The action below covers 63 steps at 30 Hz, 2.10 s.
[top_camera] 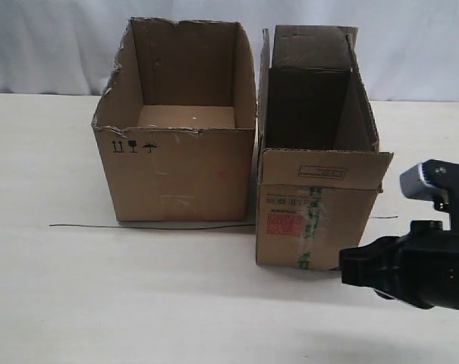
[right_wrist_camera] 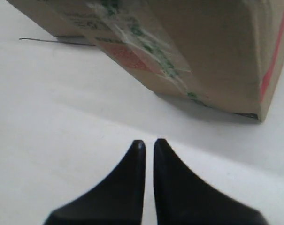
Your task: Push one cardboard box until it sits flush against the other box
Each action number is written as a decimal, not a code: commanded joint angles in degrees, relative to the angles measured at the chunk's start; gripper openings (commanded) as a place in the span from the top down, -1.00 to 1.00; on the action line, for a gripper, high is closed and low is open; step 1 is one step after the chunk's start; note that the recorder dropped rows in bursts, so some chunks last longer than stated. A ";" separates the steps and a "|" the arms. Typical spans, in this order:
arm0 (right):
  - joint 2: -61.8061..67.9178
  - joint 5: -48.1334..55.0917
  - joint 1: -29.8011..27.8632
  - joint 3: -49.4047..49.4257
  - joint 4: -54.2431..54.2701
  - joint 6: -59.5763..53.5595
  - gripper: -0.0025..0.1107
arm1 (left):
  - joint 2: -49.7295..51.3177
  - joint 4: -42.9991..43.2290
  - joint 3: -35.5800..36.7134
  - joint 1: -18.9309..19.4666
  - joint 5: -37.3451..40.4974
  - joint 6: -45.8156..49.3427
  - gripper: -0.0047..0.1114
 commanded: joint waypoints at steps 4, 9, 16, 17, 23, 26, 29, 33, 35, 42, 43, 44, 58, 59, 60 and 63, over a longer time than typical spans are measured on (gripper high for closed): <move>6.60 -14.20 4.14 0.04 0.81 1.29 0.87 | -0.17 -0.35 0.20 -0.52 -0.45 -0.29 0.92; 9.02 -15.77 4.14 -2.66 0.81 0.92 0.87 | -0.17 -0.35 0.20 -0.52 -0.45 -0.29 0.92; 14.36 -16.96 4.14 -8.14 0.42 -0.51 0.87 | -0.17 -0.17 0.20 -0.52 -0.45 -0.29 0.92; 15.07 -16.96 4.14 -8.68 0.42 -0.63 0.87 | -0.17 -0.17 0.20 -0.52 -0.45 -0.29 0.92; 19.41 -19.06 4.14 -11.27 0.42 -1.15 0.87 | -0.17 -0.28 0.20 -0.52 -0.45 -0.29 0.92; 20.85 -19.64 4.14 -12.27 0.42 -1.65 0.87 | -0.17 -0.28 0.20 -0.52 -0.45 -0.29 0.92; 21.83 -19.94 4.14 -13.32 0.42 -1.87 0.87 | -0.17 -0.28 0.20 -0.52 -0.45 -0.29 0.92; 23.07 -20.79 4.14 -14.73 0.42 -2.15 0.87 | -0.17 -0.28 0.20 -0.52 -0.45 -0.29 0.92; 24.07 -22.08 4.14 -15.20 0.42 -2.15 0.87 | -0.17 -0.28 0.20 -0.52 -0.45 -0.29 0.92; 26.68 -26.24 4.14 -15.20 0.42 -2.15 0.87 | -0.17 -0.28 0.20 -0.52 -0.45 -0.29 0.92; 26.68 -27.29 4.14 -15.20 0.42 -2.15 0.87 | -0.17 -0.28 0.20 -0.52 -0.45 -0.29 0.92; 26.68 -27.82 4.14 -15.20 0.42 -2.15 0.87 | -0.17 -0.28 0.20 -0.52 -0.45 -0.29 0.92; 26.68 -32.22 4.14 -15.20 0.55 -2.05 0.87 | -0.17 -0.40 0.20 -0.52 -0.45 -0.29 0.92; 26.68 -32.64 4.14 -15.20 0.55 -2.05 0.87 | -0.17 -0.40 0.20 -0.52 -0.45 -0.29 0.92; 26.79 -33.08 4.14 -15.20 0.55 -2.05 0.87 | -0.17 -0.40 0.20 -0.52 -0.45 -0.29 0.92; 27.32 -33.47 4.14 -15.20 0.55 -2.05 0.87 | -0.17 -0.40 0.20 -0.52 -0.45 -0.29 0.92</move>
